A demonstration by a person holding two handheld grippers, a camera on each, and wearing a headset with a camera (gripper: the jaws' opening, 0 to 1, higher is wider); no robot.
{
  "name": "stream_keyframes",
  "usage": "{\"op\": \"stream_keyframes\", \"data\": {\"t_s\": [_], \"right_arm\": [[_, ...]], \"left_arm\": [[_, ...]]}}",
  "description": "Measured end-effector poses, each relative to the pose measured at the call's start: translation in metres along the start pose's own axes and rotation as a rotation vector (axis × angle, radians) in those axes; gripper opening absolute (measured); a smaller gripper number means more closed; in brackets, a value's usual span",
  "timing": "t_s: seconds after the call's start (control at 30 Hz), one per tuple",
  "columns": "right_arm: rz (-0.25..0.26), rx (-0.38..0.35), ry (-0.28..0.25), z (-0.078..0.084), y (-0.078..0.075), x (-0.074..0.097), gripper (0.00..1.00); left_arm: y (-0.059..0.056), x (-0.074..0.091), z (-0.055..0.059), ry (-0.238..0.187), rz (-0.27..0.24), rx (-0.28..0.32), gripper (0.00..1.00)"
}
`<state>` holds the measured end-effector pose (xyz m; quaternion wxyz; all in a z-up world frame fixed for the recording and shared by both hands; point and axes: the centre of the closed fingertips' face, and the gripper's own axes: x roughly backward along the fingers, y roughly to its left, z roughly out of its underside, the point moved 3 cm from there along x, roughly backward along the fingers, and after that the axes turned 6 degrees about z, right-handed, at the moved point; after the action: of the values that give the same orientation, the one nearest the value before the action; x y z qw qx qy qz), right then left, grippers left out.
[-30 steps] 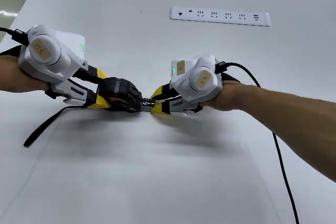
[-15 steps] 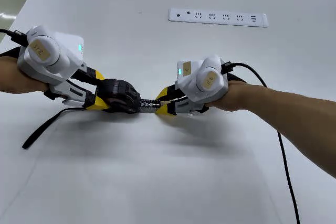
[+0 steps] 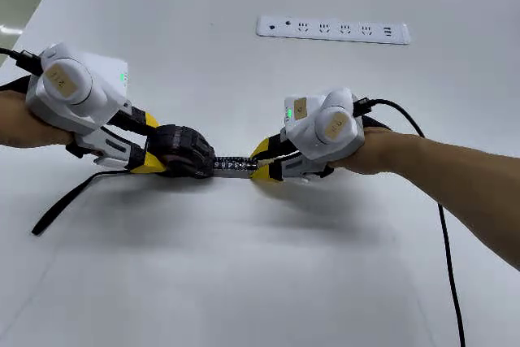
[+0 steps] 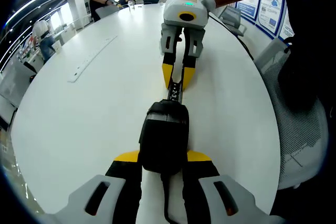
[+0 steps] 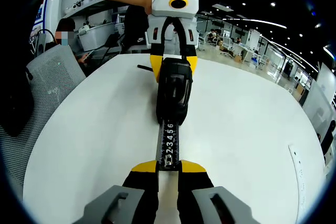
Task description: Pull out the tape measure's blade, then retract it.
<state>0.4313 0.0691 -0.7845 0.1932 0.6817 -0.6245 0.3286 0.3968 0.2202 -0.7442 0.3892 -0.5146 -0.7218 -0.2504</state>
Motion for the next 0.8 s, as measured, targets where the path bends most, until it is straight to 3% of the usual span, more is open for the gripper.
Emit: {"op": "stream_keyframes", "data": {"t_s": [0.57, 0.8], "right_arm": [[0.014, -0.024, 0.006, 0.014, -0.001, 0.010, 0.09], [0.015, -0.032, 0.014, 0.021, 0.000, 0.022, 0.09]], "left_arm": [[0.001, -0.001, 0.000, 0.011, 0.006, 0.000, 0.24], [0.000, 0.000, 0.000, 0.012, 0.007, 0.001, 0.24]]}}
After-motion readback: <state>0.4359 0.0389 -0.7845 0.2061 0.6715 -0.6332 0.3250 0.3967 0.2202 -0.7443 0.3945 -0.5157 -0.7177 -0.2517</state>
